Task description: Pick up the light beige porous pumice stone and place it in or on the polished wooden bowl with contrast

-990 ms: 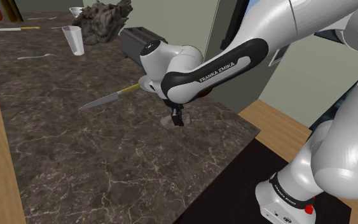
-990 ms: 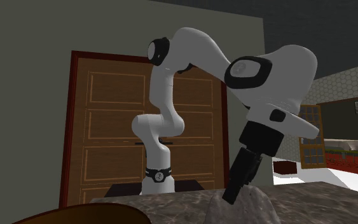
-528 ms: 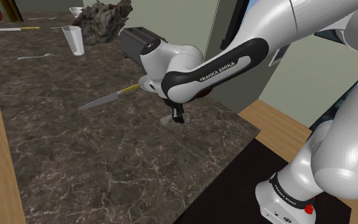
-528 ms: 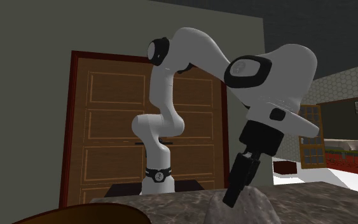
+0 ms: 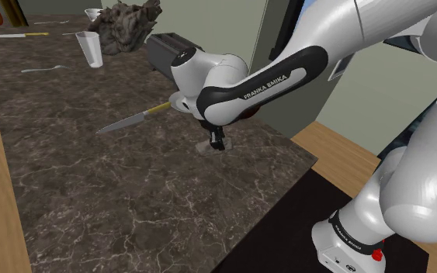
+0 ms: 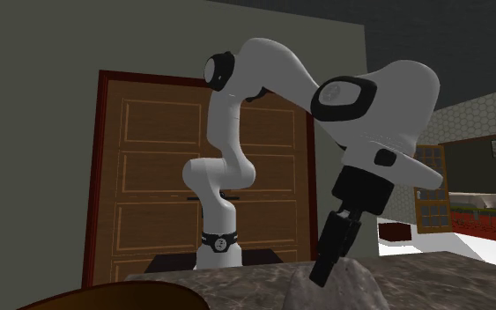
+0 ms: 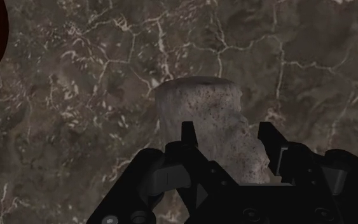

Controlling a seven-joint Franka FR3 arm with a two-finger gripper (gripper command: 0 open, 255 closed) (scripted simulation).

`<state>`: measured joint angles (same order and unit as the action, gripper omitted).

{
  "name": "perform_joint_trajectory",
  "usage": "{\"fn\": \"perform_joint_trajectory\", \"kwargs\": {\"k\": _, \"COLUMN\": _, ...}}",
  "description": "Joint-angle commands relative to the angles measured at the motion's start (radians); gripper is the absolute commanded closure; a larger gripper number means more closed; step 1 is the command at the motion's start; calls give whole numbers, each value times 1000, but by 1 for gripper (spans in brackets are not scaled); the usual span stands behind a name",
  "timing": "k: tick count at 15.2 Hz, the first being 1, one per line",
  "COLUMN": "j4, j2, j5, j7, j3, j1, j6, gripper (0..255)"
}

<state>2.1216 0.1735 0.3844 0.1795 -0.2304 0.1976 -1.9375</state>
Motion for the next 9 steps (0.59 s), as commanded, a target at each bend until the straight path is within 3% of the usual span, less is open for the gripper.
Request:
{"fn": "perform_joint_trajectory", "kwargs": {"k": 1, "j4": 0, "j2": -5, "j5": -5, "j7": 4, "j3": -1, "j1": 0, "j6": 11, "gripper": 255}}
{"fn": "perform_joint_trajectory", "kwargs": {"k": 9, "j4": -39, "j2": -65, "j5": -31, "j7": 43, "j3": -6, "j1": 0, "j6": 100, "gripper": 255}}
